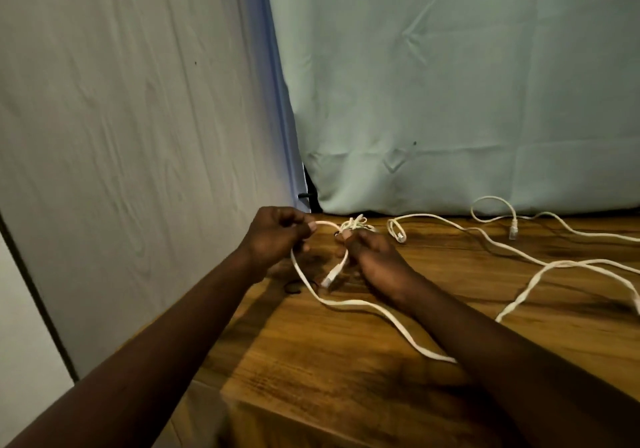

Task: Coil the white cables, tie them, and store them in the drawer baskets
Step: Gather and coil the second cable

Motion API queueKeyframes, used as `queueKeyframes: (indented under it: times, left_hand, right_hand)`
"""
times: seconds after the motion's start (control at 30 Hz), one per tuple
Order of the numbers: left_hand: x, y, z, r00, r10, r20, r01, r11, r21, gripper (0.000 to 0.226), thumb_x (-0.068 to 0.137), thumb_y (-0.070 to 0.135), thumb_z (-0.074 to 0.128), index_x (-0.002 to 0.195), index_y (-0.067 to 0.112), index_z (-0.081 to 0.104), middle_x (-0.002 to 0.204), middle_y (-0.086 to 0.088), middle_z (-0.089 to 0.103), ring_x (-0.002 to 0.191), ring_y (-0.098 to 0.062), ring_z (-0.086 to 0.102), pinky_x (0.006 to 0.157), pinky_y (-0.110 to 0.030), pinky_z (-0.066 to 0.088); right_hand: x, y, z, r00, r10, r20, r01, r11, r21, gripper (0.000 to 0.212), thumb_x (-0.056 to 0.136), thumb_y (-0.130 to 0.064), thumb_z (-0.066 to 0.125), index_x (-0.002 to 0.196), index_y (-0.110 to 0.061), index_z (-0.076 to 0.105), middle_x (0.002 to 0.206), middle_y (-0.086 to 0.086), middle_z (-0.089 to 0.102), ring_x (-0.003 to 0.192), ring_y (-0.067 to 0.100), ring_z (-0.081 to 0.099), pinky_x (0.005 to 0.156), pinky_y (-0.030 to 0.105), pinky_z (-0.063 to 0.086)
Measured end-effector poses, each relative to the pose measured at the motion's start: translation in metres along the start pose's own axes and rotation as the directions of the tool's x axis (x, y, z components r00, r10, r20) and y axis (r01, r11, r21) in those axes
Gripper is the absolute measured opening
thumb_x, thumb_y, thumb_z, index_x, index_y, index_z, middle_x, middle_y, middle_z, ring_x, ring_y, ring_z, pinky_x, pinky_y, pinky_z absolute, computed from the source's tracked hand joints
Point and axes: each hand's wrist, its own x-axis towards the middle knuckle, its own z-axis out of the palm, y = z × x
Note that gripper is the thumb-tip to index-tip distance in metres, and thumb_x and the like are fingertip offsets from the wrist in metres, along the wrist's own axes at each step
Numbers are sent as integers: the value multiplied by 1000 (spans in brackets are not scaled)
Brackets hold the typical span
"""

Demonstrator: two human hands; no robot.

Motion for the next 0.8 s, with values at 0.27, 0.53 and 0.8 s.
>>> queueKeyframes:
  times: [0.27, 0.53, 0.8]
  left_hand:
    - [27, 51, 65, 996, -34, 86, 84, 733, -675, 9, 93, 10, 70, 101, 8, 73, 74, -2, 61, 39, -2, 38, 37, -15, 34]
    - [79, 81, 109, 863, 254, 436, 270, 497, -825, 25, 87, 18, 62, 112, 16, 67, 84, 0, 65, 39, -1, 40, 33, -11, 28]
    - [92, 66, 116, 798, 172, 577, 184, 843, -505, 33, 74, 14, 67, 106, 6, 72, 71, -2, 59, 39, -1, 29, 36, -13, 20]
  right_hand:
    - [9, -54, -64, 992, 20, 123, -105, 669, 736, 43, 106, -44, 42, 73, -18, 51, 44, -7, 34, 31, 7, 29, 36, 18, 24]
    - [4, -49, -141, 992, -97, 77, -3, 599, 801, 45, 99, -36, 46, 56, -21, 43, 42, -7, 28, 32, 8, 20, 38, 18, 13]
    - [-12, -46, -202, 911, -111, -397, 408, 376, 832, 28, 81, -24, 46, 54, -21, 43, 42, -7, 26, 32, 9, 23, 37, 20, 17]
